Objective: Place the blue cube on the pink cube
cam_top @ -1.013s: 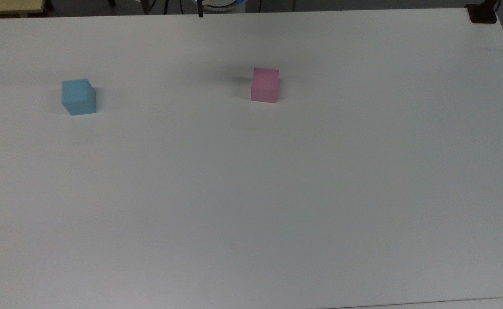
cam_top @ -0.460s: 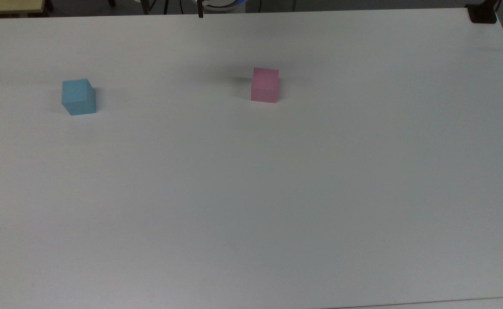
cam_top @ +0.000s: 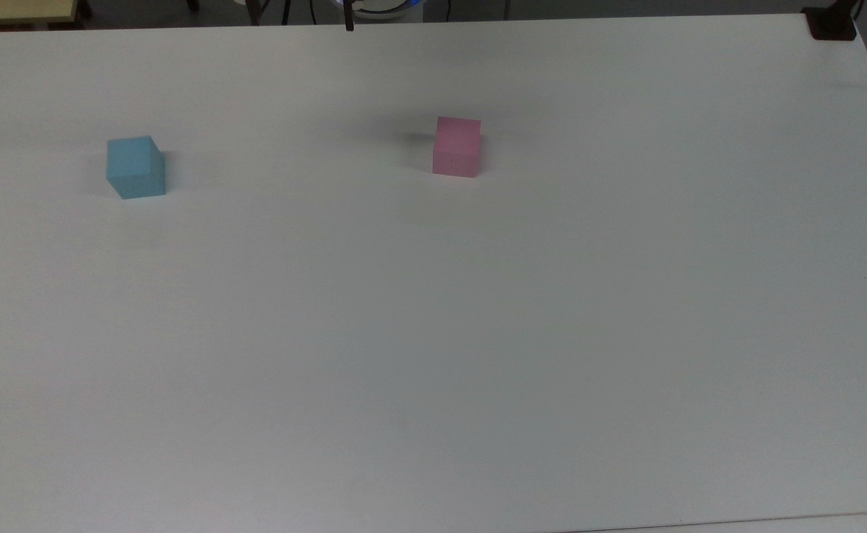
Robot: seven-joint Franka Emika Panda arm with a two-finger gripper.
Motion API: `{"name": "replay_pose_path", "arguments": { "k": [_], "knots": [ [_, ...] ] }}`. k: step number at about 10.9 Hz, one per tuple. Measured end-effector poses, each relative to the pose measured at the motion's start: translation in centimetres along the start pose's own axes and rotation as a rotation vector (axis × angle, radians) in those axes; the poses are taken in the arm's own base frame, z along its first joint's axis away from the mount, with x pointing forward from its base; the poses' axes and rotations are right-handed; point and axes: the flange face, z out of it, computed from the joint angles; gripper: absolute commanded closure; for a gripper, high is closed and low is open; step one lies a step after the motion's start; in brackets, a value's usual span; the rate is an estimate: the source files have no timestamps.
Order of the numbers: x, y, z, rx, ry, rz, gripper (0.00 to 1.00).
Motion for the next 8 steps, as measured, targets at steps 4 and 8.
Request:
{"name": "replay_pose_path", "arguments": {
  "k": [4,8],
  "knots": [
    [0.0,0.7,0.0,0.0,-0.001,0.012,0.0],
    [-0.7,7.4,0.2,-0.071,-0.024,-0.099,0.0]
  ]
}}
